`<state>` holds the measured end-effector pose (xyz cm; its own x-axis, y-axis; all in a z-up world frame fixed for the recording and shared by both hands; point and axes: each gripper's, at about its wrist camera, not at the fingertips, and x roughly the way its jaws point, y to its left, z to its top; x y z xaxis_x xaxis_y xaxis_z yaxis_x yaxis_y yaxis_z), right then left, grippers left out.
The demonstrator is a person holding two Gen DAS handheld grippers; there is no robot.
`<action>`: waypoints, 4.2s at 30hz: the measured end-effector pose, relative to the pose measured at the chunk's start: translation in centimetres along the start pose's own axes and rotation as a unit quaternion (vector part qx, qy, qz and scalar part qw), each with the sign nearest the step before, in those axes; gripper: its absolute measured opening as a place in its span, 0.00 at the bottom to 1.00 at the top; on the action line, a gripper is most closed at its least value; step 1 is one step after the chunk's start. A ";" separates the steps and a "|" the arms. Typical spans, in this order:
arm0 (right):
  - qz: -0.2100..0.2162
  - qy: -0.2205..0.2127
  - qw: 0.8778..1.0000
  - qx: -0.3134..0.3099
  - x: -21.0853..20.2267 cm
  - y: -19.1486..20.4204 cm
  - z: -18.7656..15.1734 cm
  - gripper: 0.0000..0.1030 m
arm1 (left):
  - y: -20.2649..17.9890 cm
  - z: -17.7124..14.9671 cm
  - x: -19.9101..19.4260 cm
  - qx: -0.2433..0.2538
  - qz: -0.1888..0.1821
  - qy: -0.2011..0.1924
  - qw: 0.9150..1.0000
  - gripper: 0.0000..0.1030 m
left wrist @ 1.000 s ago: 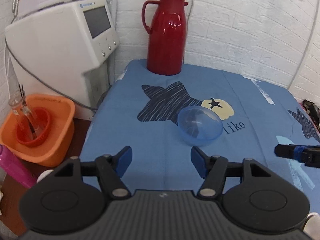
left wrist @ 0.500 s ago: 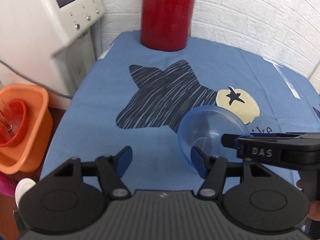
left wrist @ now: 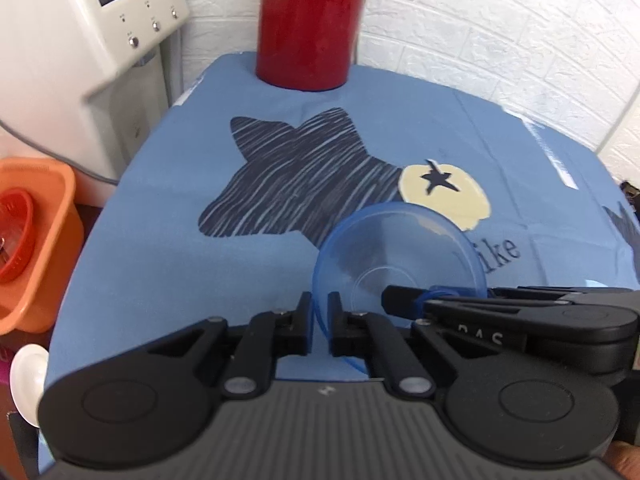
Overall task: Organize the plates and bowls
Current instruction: 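Pinch the rim of the translucent blue bowl with the right gripper, then carry the blue bowl with the right gripper into the red bowl, then open the right gripper and release the blue bowl, then pinch the steel bowl rim holding the nested bowls with the right gripper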
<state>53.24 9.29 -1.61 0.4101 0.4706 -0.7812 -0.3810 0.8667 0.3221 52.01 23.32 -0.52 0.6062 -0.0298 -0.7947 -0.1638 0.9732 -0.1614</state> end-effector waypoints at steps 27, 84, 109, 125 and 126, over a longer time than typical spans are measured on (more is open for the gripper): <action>-0.117 -0.016 0.993 0.013 -23.6 -9.0 -22.2 0.21 | -21.1 -21.0 -16.5 0.159 -0.116 0.027 0.980 0.00; -0.081 -0.225 0.949 0.206 -29.9 -13.7 -35.6 0.29 | -14.1 -21.8 -17.0 0.214 -0.136 0.029 0.967 0.57; -0.100 -0.189 0.957 0.197 -28.1 -15.7 -33.9 0.31 | -16.8 -20.4 -11.4 0.203 -0.127 0.091 0.967 0.64; -0.164 -0.041 0.984 0.053 -23.5 -14.3 -28.3 0.33 | -16.0 -20.1 -10.3 0.189 -0.149 0.105 0.965 0.67; -0.164 -0.037 0.984 0.052 -23.4 -14.4 -28.2 0.34 | -15.9 -20.0 -10.2 0.186 -0.151 0.107 0.965 0.67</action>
<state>25.78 -18.87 -3.02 0.5582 0.1709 -0.8119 -0.1324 0.9844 0.1162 32.85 3.54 -1.57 0.4019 -0.3327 -0.8531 0.3106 0.9259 -0.2148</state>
